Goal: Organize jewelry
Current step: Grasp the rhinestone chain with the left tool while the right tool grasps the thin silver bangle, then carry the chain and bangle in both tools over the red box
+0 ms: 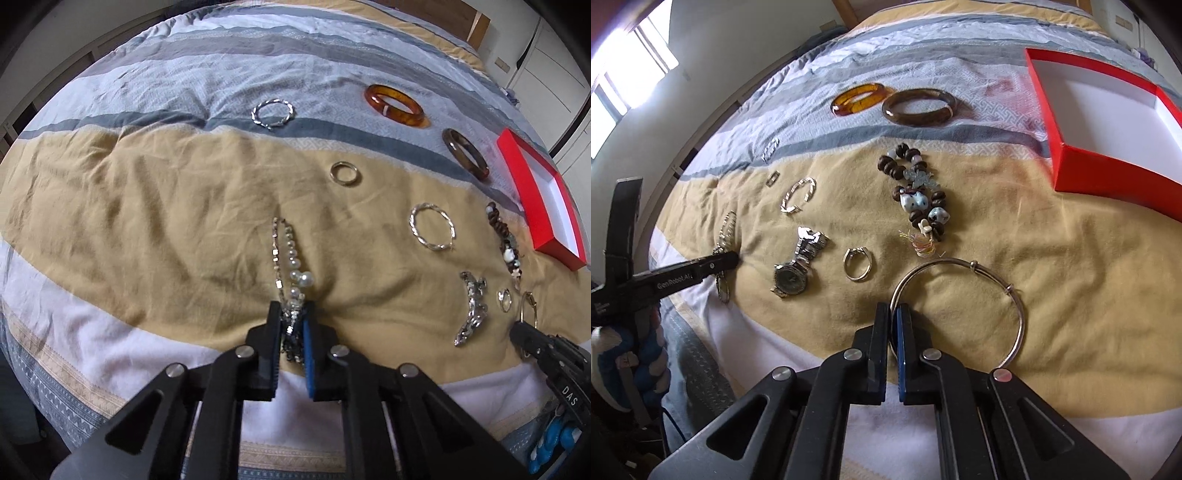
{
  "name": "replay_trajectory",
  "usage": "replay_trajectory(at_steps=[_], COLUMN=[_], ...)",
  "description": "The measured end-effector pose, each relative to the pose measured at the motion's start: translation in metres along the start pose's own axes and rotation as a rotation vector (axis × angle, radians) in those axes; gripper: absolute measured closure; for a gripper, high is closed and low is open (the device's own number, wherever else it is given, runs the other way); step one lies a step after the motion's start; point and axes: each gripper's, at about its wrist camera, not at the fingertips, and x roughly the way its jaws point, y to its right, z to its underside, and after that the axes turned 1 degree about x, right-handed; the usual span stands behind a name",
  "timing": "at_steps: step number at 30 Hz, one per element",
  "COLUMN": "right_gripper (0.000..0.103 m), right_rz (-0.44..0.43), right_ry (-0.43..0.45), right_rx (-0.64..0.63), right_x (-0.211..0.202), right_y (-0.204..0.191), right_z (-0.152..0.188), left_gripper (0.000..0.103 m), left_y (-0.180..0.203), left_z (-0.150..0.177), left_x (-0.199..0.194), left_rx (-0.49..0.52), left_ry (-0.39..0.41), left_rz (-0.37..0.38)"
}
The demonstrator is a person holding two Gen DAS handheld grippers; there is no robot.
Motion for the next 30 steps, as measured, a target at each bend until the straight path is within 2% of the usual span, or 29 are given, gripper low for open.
replay_trajectory(at_steps=[9, 14, 18, 22, 30], right_gripper=[0.099, 0.099, 0.099, 0.099, 0.099], right_rz=[-0.028, -0.022, 0.003, 0.063, 0.175], right_ry=[0.115, 0.197, 0.257, 0.304, 0.334], right_rx=[-0.01, -0.018, -0.021, 0.003, 0.063], right_x=[-0.065, -0.104, -0.134, -0.155, -0.158], right_y=[-0.019, -0.019, -0.007, 0.021, 0.101], right_z=[0.007, 0.006, -0.001, -0.015, -0.064], left_gripper=[0.094, 0.094, 0.094, 0.094, 0.094], left_y=[0.005, 0.033, 0.074, 0.127, 0.242], left_z=[0.003, -0.005, -0.019, -0.038, -0.08], left_x=[-0.062, -0.092, -0.106, -0.108, -0.071], left_rx=[0.041, 0.092, 0.149, 0.223, 0.345], left_ry=[0.104, 0.148, 0.164, 0.171, 0.152], left_rz=[0.021, 0.072, 0.137, 0.198, 0.316])
